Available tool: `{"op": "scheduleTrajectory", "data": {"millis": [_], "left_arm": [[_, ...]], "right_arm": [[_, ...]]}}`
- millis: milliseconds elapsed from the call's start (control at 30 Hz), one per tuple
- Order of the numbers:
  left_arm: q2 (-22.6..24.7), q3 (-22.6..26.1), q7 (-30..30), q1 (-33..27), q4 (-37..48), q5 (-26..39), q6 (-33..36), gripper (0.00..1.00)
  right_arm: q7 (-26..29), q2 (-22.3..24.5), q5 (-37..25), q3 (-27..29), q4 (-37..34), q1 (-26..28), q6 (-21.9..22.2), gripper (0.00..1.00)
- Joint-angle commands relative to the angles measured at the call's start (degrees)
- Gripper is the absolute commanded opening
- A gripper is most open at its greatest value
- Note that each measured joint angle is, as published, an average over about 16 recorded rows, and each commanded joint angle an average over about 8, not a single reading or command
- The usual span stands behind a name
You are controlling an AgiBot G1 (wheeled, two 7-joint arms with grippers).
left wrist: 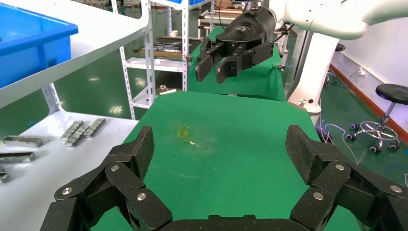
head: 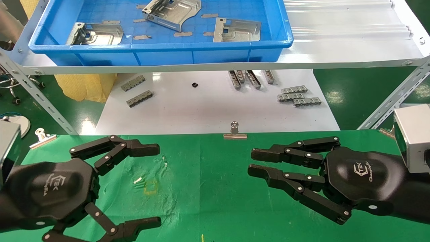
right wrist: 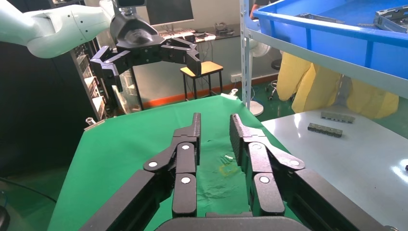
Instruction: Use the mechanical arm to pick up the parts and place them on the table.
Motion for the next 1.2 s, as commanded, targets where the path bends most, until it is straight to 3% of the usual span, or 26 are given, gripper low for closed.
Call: {"op": "scheduleTrajectory", "data": {"millis": [33,1000,1200], "left_arm": [[0.00,0.00,0.00,0.00,0.00,0.00,0.00,1.00],[0.00,0.00,0.00,0.00,0.00,0.00,0.00,1.00],[0.00,0.00,0.00,0.00,0.00,0.00,0.00,1.00]], "right_arm": [[0.00,0.00,0.00,0.00,0.00,0.00,0.00,1.00],[0.00,0.00,0.00,0.00,0.00,0.00,0.00,1.00],[0.00,0.00,0.00,0.00,0.00,0.00,0.00,0.27]]}}
